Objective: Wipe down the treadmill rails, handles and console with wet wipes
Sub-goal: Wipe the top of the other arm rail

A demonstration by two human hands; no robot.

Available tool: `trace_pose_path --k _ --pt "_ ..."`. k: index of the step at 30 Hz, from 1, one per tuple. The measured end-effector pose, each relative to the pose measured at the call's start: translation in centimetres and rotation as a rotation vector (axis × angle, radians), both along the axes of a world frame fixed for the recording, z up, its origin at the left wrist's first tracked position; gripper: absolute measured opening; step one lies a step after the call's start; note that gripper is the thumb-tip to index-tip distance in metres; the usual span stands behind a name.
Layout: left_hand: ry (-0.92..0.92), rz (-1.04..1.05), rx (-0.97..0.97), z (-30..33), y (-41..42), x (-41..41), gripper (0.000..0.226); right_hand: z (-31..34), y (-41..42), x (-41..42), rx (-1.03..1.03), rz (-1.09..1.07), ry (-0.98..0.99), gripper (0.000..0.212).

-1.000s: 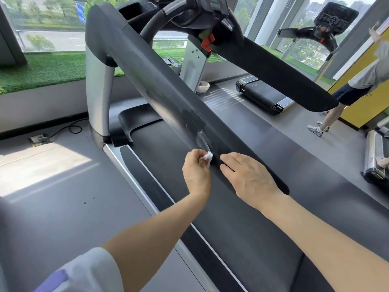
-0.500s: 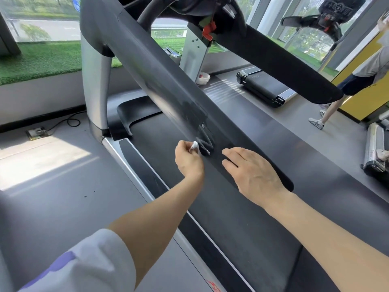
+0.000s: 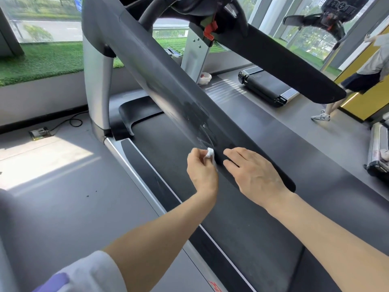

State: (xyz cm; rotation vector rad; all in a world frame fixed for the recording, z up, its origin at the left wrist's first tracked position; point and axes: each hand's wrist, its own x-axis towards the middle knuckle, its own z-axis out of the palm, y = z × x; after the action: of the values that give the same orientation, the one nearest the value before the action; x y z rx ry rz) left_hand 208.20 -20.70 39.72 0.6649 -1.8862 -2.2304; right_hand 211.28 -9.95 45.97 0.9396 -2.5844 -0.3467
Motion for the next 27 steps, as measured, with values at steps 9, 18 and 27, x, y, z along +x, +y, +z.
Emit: trace_pose_path --k 9,18,27 --pt "-0.015 0.072 -0.009 0.8 -1.0 -1.5 0.019 0.1 0.0 0.0 -0.001 0.017 0.027 0.033" --pt "0.019 0.131 -0.032 1.9 -2.4 -3.4 0.016 0.3 -0.1 0.1 0.006 -0.01 0.013 0.035" --pt "0.063 0.123 -0.08 2.4 -2.7 -3.9 0.017 0.8 -0.3 0.2 0.008 -0.019 -0.002 0.036"
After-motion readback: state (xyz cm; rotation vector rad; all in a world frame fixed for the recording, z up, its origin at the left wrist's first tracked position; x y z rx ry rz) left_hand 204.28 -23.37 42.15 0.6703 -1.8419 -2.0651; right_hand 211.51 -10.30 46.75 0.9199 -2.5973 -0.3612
